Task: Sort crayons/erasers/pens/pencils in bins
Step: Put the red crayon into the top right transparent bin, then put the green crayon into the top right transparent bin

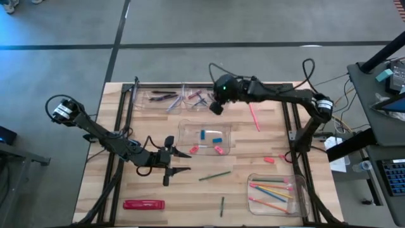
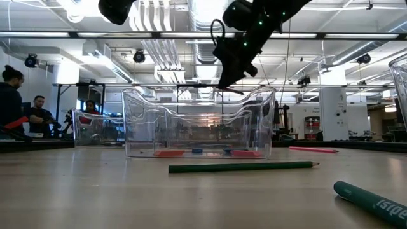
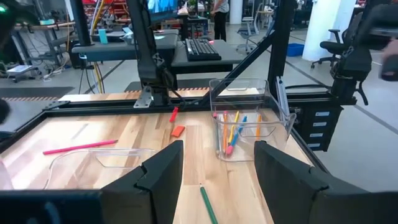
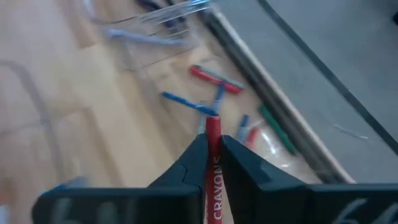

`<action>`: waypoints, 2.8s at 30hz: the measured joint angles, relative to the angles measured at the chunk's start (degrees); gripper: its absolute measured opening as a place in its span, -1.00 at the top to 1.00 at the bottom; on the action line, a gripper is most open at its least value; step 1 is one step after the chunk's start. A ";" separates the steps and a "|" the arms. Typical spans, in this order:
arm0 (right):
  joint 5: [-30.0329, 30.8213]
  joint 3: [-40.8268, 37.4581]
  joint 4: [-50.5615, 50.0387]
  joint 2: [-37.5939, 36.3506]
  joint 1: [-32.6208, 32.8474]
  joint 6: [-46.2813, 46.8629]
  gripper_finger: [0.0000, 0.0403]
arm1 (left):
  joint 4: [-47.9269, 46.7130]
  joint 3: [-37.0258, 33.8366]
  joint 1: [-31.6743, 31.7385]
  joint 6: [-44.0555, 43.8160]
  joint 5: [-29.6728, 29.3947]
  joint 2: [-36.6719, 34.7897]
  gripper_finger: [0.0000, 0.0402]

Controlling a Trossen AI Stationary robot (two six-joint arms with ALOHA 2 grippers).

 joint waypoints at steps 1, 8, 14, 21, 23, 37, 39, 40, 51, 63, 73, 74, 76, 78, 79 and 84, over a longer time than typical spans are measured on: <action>0.00 0.00 0.06 -0.13 -0.81 0.00 0.76 | 0.00 0.00 0.00 0.00 0.00 0.00 0.09; -0.02 0.56 -1.11 -1.33 -1.98 -0.03 0.20 | -0.02 0.00 0.04 1.01 -0.02 0.00 0.09; -4.79 2.66 -10.30 -2.68 0.84 3.24 -0.10 | 0.00 0.00 0.04 1.01 -0.02 0.00 0.09; -13.51 1.74 -18.02 -5.31 15.66 7.42 -0.11 | 0.04 0.02 0.04 1.02 -0.02 0.00 0.09; -13.53 1.62 -19.12 -5.39 21.74 7.43 -0.10 | 0.07 0.11 0.05 1.01 -0.02 0.00 0.09; -6.99 1.51 -11.20 3.26 50.94 10.16 -0.10 | 0.63 0.22 0.04 -0.53 -0.02 0.00 0.09; -7.03 1.51 -8.46 5.76 52.33 9.99 -0.10 | 0.59 0.22 0.04 -0.55 -0.02 0.00 0.09; -7.04 1.51 -7.65 6.91 52.84 9.45 -0.10 | 0.60 0.22 0.04 -0.56 -0.02 0.00 0.09; -10.30 3.31 -6.97 18.81 54.01 7.21 -0.10 | 0.46 0.16 0.04 -0.52 -0.02 0.00 0.09; -14.47 7.60 -6.36 26.33 54.05 5.09 -0.08 | 0.39 0.11 0.04 -0.50 -0.03 0.00 0.09; -12.41 7.58 -6.69 26.78 54.03 4.25 0.21 | 0.42 0.12 0.04 -0.50 -0.02 0.00 0.09; -12.39 7.56 -6.66 26.78 54.05 4.24 0.25 | 0.44 0.11 0.04 -0.50 -0.02 0.00 0.09; -12.39 7.52 -6.73 26.78 54.01 4.24 0.34 | 0.42 0.11 0.04 -0.48 -0.02 0.00 0.09; -12.41 7.52 -6.74 26.79 53.97 4.24 0.43 | 0.44 0.11 0.04 -0.48 -0.02 0.00 0.09; -12.44 7.51 -6.76 26.80 53.92 4.24 0.47 | 0.43 0.11 0.04 -0.48 -0.02 0.00 0.09; -12.44 7.48 -6.86 26.80 53.64 4.24 0.66 | 0.44 0.11 0.04 -0.48 -0.02 0.00 0.09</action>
